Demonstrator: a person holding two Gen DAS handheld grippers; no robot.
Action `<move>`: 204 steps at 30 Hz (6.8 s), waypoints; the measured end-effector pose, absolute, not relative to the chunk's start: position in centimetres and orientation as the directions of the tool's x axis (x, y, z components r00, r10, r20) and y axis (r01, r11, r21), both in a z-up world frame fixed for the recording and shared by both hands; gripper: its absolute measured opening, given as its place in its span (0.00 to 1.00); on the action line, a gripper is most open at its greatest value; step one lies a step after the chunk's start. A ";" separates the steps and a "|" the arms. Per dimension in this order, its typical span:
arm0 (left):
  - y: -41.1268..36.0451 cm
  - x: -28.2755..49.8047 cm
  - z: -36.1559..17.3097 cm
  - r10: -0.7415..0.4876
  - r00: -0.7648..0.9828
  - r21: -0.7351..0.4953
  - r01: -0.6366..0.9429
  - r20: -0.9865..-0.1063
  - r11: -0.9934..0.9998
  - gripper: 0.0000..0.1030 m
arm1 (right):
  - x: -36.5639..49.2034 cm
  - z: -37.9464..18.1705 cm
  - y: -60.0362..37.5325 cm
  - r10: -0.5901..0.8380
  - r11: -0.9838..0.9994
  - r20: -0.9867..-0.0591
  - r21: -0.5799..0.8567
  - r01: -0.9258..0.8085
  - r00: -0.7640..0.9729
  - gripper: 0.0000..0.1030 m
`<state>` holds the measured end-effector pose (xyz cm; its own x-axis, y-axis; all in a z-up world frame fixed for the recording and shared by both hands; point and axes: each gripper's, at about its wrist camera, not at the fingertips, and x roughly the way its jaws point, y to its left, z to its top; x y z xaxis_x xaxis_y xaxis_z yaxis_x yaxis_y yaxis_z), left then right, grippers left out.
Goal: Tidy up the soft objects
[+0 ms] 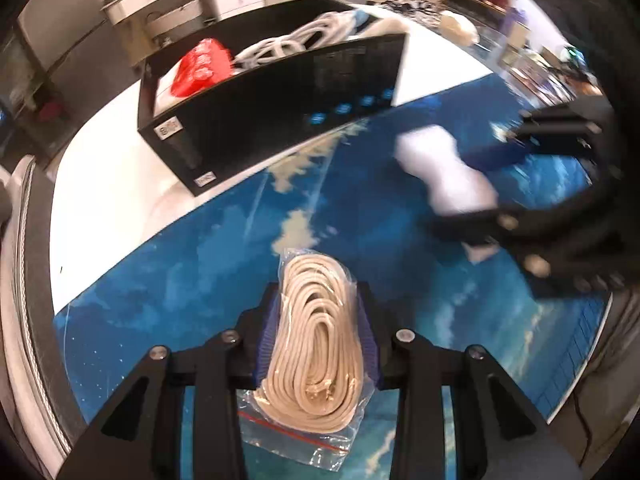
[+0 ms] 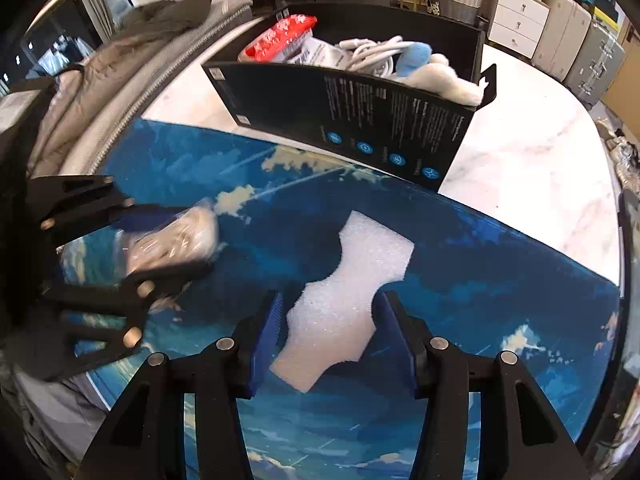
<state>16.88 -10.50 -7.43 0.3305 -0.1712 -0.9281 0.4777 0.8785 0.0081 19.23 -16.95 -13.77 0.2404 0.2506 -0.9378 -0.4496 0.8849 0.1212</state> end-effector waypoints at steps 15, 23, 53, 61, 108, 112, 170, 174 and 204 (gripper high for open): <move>-7.7 15.1 -9.4 -0.166 0.276 -0.017 0.472 -0.947 0.882 0.77 | 18.5 -13.8 -19.8 0.238 0.881 -0.955 0.134 -0.454 0.179 0.50; -7.3 14.4 -8.7 -0.187 0.312 -0.013 0.485 -0.932 0.874 0.37 | 20.0 -13.6 -21.0 0.231 0.915 -0.941 0.124 -0.383 0.246 0.50; -3.8 9.3 2.3 -0.290 0.813 0.111 0.394 -0.504 0.912 0.32 | 11.5 -1.3 -18.0 0.385 0.880 -0.518 -0.043 -0.473 0.764 0.37; -2.0 8.7 2.6 -0.283 0.843 0.117 0.372 -0.458 0.921 0.32 | 9.3 -0.2 -18.3 0.420 0.869 -0.431 -0.063 -0.491 0.799 0.37; -1.9 25.9 2.2 -0.296 0.666 -0.186 0.233 -0.685 0.954 0.32 | 31.2 -0.1 -16.3 0.281 0.951 -0.755 0.138 -0.276 0.593 0.37; -2.7 28.0 -1.4 -0.307 0.580 -0.241 0.191 -0.754 0.952 0.32 | 33.7 -3.4 -16.3 0.283 0.953 -0.821 0.182 -0.243 0.496 0.37; 0.2 4.0 -2.0 -0.051 0.921 -0.004 0.053 -0.386 0.999 1.00 | 11.1 -4.5 -21.4 0.259 0.964 -0.391 0.041 -0.264 0.883 0.99; 0.0 4.0 -2.1 -0.060 0.924 -0.023 0.056 -0.378 0.998 1.00 | 11.3 -4.8 -21.1 0.268 0.960 -0.401 0.035 -0.278 0.876 0.99; -0.5 2.5 -2.1 -0.069 0.936 -0.012 0.069 -0.345 0.998 1.00 | 10.5 -4.6 -21.1 0.287 0.954 -0.346 0.019 -0.299 0.893 0.99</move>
